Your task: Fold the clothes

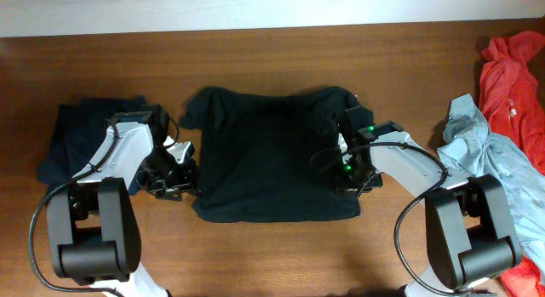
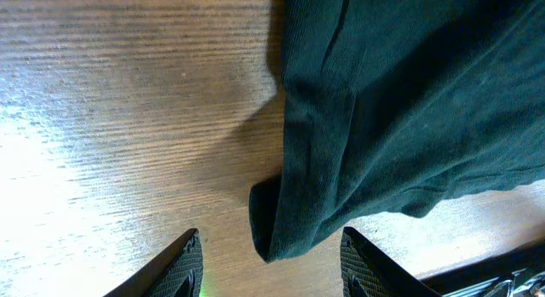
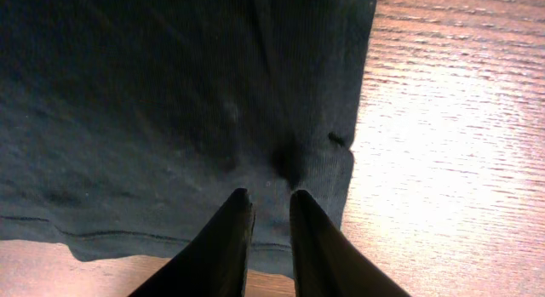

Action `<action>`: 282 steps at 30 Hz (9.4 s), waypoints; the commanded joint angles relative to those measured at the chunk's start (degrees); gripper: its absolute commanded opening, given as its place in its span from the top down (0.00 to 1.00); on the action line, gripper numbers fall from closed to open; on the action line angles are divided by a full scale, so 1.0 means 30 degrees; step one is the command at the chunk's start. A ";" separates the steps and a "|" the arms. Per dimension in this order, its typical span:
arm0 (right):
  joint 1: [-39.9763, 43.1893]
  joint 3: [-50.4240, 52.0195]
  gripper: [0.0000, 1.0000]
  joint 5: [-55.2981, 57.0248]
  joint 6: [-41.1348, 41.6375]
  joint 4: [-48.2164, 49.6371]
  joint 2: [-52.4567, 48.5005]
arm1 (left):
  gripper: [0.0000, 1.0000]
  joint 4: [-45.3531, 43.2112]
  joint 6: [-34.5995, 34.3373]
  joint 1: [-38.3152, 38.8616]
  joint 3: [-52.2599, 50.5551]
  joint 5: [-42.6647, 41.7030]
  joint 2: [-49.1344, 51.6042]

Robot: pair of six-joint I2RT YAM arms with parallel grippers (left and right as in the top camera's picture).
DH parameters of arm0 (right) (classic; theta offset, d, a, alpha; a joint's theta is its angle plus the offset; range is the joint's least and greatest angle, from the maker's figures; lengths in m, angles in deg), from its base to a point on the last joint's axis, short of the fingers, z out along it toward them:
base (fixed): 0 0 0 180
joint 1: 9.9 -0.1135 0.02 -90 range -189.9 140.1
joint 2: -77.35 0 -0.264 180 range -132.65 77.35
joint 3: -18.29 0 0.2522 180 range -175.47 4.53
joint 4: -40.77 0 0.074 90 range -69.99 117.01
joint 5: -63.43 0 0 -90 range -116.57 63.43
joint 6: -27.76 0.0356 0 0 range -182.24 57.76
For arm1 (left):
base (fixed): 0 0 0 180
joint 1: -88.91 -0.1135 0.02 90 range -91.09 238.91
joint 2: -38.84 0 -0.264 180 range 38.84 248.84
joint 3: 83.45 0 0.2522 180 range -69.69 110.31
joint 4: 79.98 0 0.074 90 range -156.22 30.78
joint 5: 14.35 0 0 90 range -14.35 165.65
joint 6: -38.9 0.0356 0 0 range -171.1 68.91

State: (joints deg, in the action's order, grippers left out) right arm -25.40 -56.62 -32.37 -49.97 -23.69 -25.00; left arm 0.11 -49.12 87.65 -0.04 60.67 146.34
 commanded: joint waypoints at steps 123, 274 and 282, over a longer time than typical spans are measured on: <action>0.6594 -0.6324 0.79 -0.3774 0.0415 -0.2004 0.0408 | 0.62 0.0452 1.2094 0.8196 0.9296 0.2076 0.4189; 0.7286 0.1005 0.73 -0.4852 -0.0160 0.1355 0.0197 | 0.91 -0.5384 1.2043 0.9661 1.2764 0.2419 0.8867; 0.7278 0.1005 0.73 -0.4095 -0.0138 0.1035 0.0197 | 0.97 -0.2703 1.1839 0.9639 1.6721 0.4736 0.8837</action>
State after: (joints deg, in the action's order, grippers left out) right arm -3.04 -54.10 -46.52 -50.23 -19.91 -24.74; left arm -9.31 -12.42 116.50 43.50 70.27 172.64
